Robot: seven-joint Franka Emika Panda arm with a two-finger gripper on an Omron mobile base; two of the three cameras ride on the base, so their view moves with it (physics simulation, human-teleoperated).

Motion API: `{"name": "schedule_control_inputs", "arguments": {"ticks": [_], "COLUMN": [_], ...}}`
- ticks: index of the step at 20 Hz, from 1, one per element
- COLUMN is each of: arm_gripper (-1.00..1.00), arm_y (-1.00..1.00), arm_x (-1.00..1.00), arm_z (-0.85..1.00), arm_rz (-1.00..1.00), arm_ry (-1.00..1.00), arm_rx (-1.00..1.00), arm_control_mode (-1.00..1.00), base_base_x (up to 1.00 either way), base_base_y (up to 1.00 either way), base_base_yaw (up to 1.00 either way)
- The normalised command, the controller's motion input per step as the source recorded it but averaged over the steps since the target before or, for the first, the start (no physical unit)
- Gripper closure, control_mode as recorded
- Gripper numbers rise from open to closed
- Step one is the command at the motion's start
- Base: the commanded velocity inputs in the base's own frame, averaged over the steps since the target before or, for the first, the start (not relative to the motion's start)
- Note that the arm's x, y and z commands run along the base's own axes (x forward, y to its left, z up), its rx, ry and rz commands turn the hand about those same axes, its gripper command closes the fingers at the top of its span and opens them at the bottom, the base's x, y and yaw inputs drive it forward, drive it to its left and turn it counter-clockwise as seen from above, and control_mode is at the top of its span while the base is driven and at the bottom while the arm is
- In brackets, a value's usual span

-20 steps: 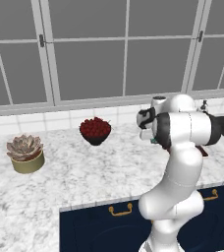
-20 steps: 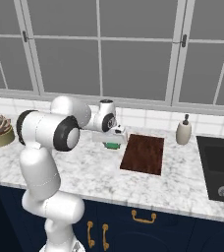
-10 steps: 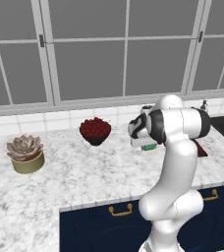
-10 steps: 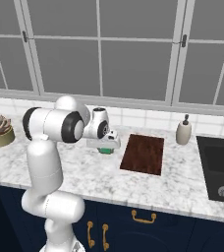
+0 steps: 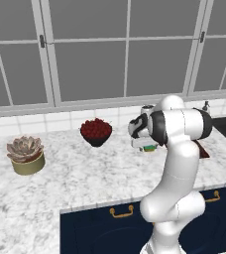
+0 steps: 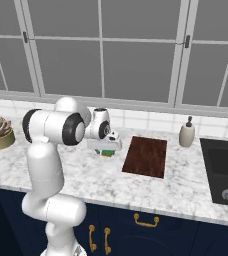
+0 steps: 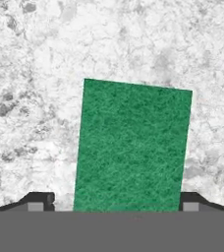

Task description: Pick up the sponge from the counter and clean the cutting board by briefly scrubbing or pressing down on the cutting board. Once finished, release the sponge.

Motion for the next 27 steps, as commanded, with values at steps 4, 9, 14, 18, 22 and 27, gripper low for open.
{"name": "schedule_control_inputs", "arguments": {"ticks": [4,9,14,18,22,27], "arm_gripper": [-1.0,-1.0,-1.0,-1.0,-1.0,-1.0], "arm_y": [0.0,0.0,-0.07,-0.01,0.03,-0.02], "arm_x": [-0.47,-0.81,-1.0,-0.98,-0.76,-0.52], "arm_z": [0.6,0.75,0.8,0.86,0.92,0.79], "arm_rz": [-0.03,-0.04,-0.04,0.0,0.0,0.05], "arm_ry": [0.04,-0.05,-0.28,-0.31,-0.22,-0.06], "arm_rx": [0.0,0.0,0.12,0.26,0.22,0.35], "arm_control_mode": [-1.0,-1.0,-1.0,-1.0,-1.0,-1.0], "base_base_x": [0.0,0.0,0.0,0.0,0.0,0.0], "base_base_y": [0.0,0.0,0.0,0.0,0.0,0.0], "base_base_yaw": [0.0,0.0,0.0,0.0,0.0,0.0]}}
